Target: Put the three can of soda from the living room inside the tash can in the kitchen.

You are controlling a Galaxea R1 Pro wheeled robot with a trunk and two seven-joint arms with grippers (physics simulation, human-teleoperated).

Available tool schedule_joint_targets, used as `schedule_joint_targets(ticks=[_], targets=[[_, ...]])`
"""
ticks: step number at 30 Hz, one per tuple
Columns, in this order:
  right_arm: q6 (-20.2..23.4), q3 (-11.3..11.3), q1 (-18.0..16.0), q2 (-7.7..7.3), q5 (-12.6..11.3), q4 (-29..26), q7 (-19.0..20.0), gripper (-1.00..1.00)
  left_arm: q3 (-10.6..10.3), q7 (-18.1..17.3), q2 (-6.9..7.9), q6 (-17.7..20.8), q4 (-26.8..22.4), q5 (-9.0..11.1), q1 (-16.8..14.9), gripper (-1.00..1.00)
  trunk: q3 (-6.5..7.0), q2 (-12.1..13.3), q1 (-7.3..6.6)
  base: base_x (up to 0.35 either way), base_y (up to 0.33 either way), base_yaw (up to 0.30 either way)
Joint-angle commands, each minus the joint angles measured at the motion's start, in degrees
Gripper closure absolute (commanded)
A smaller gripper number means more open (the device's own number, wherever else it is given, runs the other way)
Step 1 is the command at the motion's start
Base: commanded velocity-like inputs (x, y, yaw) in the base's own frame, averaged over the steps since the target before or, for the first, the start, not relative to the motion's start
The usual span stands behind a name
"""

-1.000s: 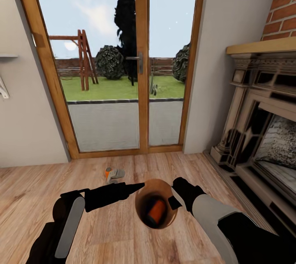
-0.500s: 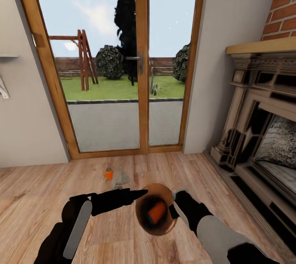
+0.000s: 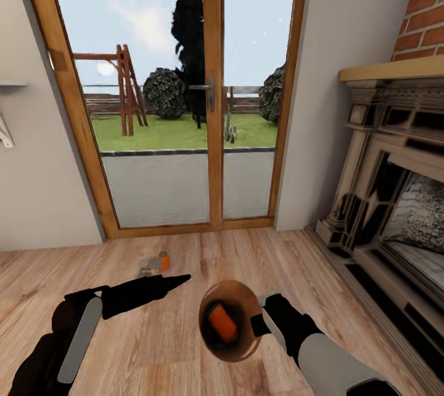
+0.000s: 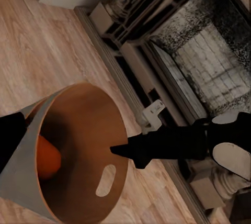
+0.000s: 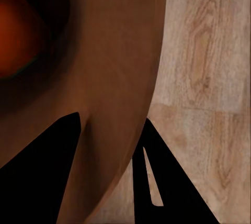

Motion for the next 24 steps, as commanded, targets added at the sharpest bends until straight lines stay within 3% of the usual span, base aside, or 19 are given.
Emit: schedule_joint_targets(ticks=[1,8,11,17,21,24], targets=[[-0.06,-0.19,-0.04,0.02,-0.84,-0.52,0.03,1.0,0.41,-0.16,0.09,0.02,-0.27,0.0,-0.01,-1.0,0.01,-0.01,0.0,0.0,0.0,0.0],[-0.1,-0.21,-0.04,0.02,-0.78,-0.52,0.02,1.0,2.5,-0.74,1.75,0.09,-1.74,0.0,-0.03,-1.0,0.01,-0.01,0.0,0.0,0.0,0.0],[-0.18,-0.25,-0.04,-0.53,-0.77,-0.68,0.01,1.0,4.76,-0.75,2.47,-0.01,-1.93,0.0,0.0,-1.0,0.01,-0.01,0.0,0.0,0.0,0.0],[-0.23,-0.4,-0.11,-4.11,-1.03,-1.34,0.01,1.0,5.28,-0.17,2.32,-1.84,-1.52,-0.59,0.05,-1.0,0.01,-0.01,0.0,0.0,0.0,0.0],[-0.24,-0.43,-0.16,-5.33,-1.08,-1.5,0.06,1.0,5.24,0.5,2.48,-4.15,-1.23,-0.79,0.06,-1.0,0.01,-0.01,0.0,0.0,0.0,0.0],[-0.24,-0.43,-0.2,-6.14,-1.16,-1.67,0.09,1.0,5.16,4.22,2.65,-6.83,-0.88,-0.97,0.14,-1.0,0.01,-0.01,0.0,0.0,0.0,0.0]])
